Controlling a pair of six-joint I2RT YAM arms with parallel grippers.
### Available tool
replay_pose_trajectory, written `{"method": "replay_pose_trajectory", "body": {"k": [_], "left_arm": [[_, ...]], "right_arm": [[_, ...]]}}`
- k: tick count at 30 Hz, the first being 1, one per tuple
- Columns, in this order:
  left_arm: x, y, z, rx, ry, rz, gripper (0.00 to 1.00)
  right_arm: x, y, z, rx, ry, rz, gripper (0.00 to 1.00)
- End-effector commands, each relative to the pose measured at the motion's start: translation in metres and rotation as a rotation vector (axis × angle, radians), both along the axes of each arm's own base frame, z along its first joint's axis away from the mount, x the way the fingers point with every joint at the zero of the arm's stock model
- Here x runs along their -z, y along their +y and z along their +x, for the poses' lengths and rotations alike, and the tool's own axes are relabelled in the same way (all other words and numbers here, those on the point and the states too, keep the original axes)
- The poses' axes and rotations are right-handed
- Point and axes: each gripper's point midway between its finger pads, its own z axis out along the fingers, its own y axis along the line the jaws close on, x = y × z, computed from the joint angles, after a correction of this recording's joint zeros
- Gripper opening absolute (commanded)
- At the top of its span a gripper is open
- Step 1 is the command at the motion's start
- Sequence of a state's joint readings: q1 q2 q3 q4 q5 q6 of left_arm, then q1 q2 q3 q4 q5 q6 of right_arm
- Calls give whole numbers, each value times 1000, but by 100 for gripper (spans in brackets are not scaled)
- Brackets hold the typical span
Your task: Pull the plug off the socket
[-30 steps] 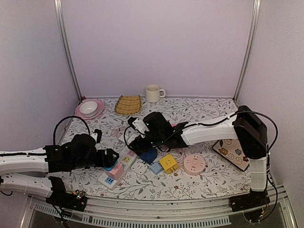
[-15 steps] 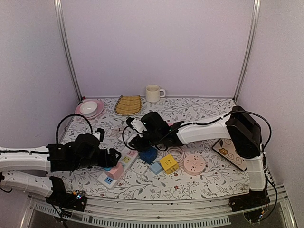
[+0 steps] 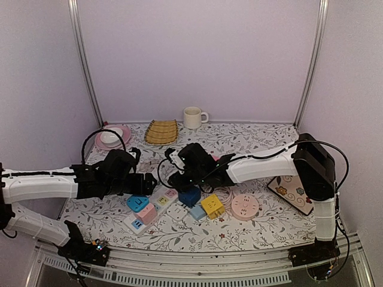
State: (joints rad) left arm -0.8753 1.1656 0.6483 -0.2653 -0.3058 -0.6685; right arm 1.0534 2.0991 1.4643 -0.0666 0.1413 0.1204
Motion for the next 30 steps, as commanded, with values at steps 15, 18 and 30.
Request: {"method": "replay_pose_trajectory", "body": {"k": [15,18,30], "left_arm": [[69,-15,23,169,198,11,87],[77,-13,25,159,207,42,87],[90,-9,32,175,212,126,88]], "right_arm": [[-10,-11,-1,26,0,13,59],[-9,-13,0,28,0,9,66],[0,-18,5,20,21,4,80]]}}
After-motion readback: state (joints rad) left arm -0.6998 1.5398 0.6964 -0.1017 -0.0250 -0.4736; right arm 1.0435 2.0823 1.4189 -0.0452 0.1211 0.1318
